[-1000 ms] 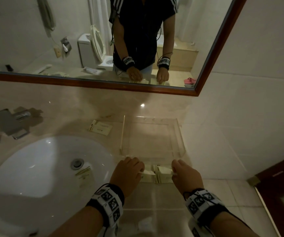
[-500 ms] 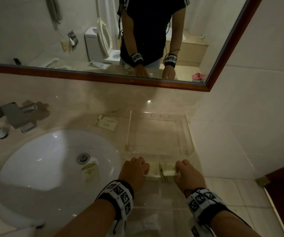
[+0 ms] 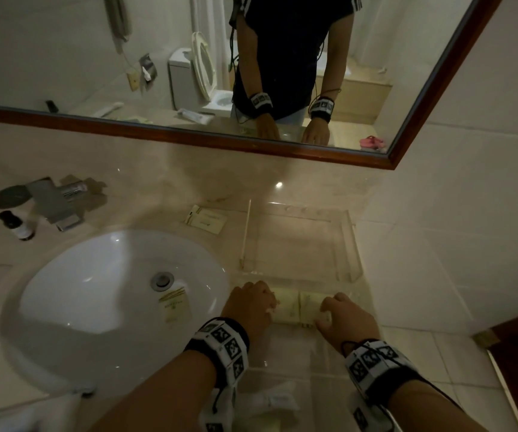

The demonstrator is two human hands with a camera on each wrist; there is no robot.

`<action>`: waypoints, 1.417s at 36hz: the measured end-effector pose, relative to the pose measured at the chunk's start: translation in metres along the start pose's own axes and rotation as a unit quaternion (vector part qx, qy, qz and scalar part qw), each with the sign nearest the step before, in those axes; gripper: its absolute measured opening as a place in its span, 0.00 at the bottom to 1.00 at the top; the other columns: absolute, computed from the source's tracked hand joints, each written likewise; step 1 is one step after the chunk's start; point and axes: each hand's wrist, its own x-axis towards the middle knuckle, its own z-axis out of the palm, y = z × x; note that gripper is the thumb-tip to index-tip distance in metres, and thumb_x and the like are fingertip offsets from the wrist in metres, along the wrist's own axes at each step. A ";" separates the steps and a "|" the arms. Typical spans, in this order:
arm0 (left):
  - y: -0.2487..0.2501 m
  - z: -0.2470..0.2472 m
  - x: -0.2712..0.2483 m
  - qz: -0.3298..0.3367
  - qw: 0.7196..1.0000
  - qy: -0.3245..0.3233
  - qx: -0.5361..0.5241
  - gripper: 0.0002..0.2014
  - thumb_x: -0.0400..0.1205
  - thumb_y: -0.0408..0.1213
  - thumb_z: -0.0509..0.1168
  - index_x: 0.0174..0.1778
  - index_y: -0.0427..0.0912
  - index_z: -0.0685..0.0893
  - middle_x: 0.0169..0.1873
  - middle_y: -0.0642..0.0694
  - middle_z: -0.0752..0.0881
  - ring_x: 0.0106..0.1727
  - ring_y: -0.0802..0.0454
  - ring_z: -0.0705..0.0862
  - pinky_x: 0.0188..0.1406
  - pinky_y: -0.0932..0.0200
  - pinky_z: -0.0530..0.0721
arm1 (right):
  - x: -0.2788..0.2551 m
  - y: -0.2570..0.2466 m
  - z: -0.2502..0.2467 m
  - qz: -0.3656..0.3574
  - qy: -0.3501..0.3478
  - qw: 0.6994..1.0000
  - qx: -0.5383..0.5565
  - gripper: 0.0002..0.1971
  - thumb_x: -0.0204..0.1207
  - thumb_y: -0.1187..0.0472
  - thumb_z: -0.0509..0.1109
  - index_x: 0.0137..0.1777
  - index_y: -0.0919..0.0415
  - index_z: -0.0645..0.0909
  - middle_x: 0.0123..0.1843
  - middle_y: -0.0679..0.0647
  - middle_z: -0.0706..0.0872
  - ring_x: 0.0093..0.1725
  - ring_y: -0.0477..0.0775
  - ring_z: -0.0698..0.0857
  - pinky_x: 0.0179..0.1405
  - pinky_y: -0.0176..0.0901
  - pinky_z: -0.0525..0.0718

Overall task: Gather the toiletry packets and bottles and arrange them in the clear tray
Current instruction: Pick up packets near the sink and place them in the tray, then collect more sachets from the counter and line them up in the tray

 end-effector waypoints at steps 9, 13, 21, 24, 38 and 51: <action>-0.022 -0.030 -0.018 -0.039 0.999 0.030 0.017 0.11 0.82 0.40 0.58 0.58 0.48 0.81 0.62 0.49 0.77 0.62 0.47 0.75 0.62 0.52 0.73 | 0.003 -0.032 -0.025 -0.046 0.047 0.998 -0.003 0.12 0.78 0.48 0.60 0.53 0.53 0.79 0.53 0.51 0.82 0.52 0.54 0.82 0.46 0.44 0.79; -0.044 -0.040 -0.030 -0.080 0.996 0.043 0.024 0.10 0.82 0.41 0.59 0.57 0.48 0.80 0.62 0.48 0.77 0.62 0.46 0.76 0.62 0.50 0.73 | 0.010 -0.060 -0.033 -0.077 0.064 0.995 -0.006 0.11 0.78 0.49 0.60 0.50 0.53 0.80 0.50 0.52 0.84 0.50 0.54 0.83 0.44 0.44 0.80; -0.100 -0.053 -0.053 -0.168 0.984 0.009 0.051 0.11 0.82 0.43 0.58 0.59 0.48 0.79 0.65 0.48 0.75 0.66 0.46 0.74 0.68 0.50 0.70 | 0.028 -0.132 -0.038 -0.116 0.064 0.991 -0.008 0.12 0.79 0.50 0.59 0.50 0.54 0.81 0.50 0.52 0.85 0.51 0.56 0.83 0.47 0.47 0.81; -0.119 -0.053 -0.059 -0.183 0.982 -0.007 0.054 0.12 0.83 0.43 0.58 0.61 0.47 0.78 0.68 0.46 0.73 0.71 0.45 0.72 0.65 0.51 0.70 | 0.037 -0.155 -0.036 -0.122 0.055 0.991 -0.006 0.12 0.78 0.51 0.59 0.50 0.53 0.81 0.51 0.52 0.85 0.52 0.56 0.83 0.47 0.47 0.82; -0.185 -0.060 -0.063 -0.233 0.969 -0.050 0.060 0.16 0.82 0.44 0.60 0.66 0.49 0.75 0.69 0.46 0.71 0.67 0.44 0.73 0.66 0.48 0.71 | 0.072 -0.219 -0.023 -0.126 0.019 0.992 -0.015 0.11 0.79 0.54 0.58 0.51 0.55 0.80 0.52 0.55 0.83 0.50 0.58 0.83 0.44 0.46 0.78; -0.223 -0.043 -0.038 -0.257 0.946 -0.180 0.081 0.26 0.81 0.46 0.62 0.75 0.49 0.65 0.72 0.44 0.67 0.72 0.41 0.67 0.74 0.44 0.66 | 0.112 -0.245 -0.008 -0.116 -0.004 0.993 -0.001 0.12 0.79 0.55 0.60 0.56 0.59 0.78 0.57 0.57 0.81 0.53 0.59 0.82 0.44 0.45 0.78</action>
